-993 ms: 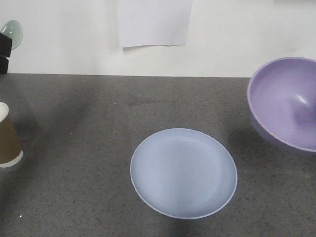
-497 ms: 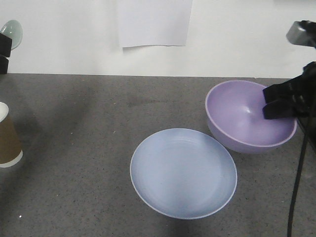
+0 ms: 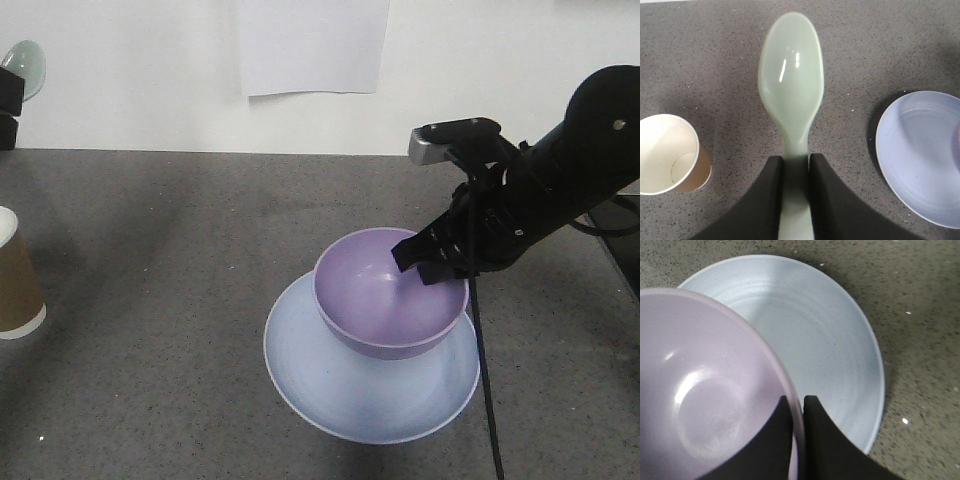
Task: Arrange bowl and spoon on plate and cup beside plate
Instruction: 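Lower the lavender bowl with the right gripper onto the plate center, then open the right gripper and lift it away from the bowl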
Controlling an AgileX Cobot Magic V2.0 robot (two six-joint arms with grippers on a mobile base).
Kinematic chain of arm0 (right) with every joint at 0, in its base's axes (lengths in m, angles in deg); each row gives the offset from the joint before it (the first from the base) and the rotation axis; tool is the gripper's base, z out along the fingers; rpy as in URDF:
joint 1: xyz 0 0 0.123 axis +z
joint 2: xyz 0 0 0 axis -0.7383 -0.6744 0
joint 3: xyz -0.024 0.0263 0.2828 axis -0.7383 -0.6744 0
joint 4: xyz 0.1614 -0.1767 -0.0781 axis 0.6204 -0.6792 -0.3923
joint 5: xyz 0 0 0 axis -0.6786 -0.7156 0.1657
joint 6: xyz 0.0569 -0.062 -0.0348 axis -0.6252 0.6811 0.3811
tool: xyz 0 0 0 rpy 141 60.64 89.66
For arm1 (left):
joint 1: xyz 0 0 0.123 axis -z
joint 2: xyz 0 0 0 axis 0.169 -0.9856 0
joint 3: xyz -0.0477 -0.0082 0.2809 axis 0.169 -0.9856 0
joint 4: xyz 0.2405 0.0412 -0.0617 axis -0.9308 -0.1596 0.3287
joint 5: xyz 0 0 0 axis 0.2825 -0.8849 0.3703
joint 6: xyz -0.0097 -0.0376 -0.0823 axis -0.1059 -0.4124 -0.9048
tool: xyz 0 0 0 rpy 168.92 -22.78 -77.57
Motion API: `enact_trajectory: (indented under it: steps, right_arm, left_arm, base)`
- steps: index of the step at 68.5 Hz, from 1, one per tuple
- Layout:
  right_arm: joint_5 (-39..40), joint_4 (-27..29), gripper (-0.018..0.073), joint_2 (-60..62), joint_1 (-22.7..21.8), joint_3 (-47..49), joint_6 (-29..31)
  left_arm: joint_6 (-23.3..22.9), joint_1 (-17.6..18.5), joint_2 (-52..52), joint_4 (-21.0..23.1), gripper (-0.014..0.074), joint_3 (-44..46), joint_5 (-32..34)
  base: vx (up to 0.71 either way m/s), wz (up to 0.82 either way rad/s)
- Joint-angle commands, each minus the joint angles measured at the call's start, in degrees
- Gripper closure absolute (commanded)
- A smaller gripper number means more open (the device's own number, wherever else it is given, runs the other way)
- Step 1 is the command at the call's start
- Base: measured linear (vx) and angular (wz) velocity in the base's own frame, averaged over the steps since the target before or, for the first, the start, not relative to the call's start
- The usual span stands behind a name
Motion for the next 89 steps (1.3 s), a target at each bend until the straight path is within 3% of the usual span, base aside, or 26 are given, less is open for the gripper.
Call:
enact_trajectory:
  steps: [1, 62, 76, 89]
  right_arm:
    - [3.5, 2.3, 0.0564, 0.3, 0.1, 1.3, 0.7]
    - [3.5, 2.8, 0.0548, -9.0, 0.1, 1.3, 2.1]
    - [3.4, 2.8, 0.0474, -9.0, 0.0, 1.3, 2.1]
    - [3.0, 2.8, 0.0333, -9.0, 0.0, 1.3, 2.1]
  left_arm:
    - [0.1, 0.3, 1.2, 0.4, 0.0603, 1.3, 1.4]
    - [0.1, 0.3, 1.2, 0.4, 0.0603, 1.3, 1.4]
    - [0.1, 0.3, 1.2, 0.4, 0.0603, 1.3, 1.4]
    - [0.1, 0.3, 1.2, 0.4, 0.0603, 1.3, 1.4]
  base:
    - [0.00, 0.00]
    - [0.00, 0.00]
    - [0.00, 0.00]
    - [0.00, 0.00]
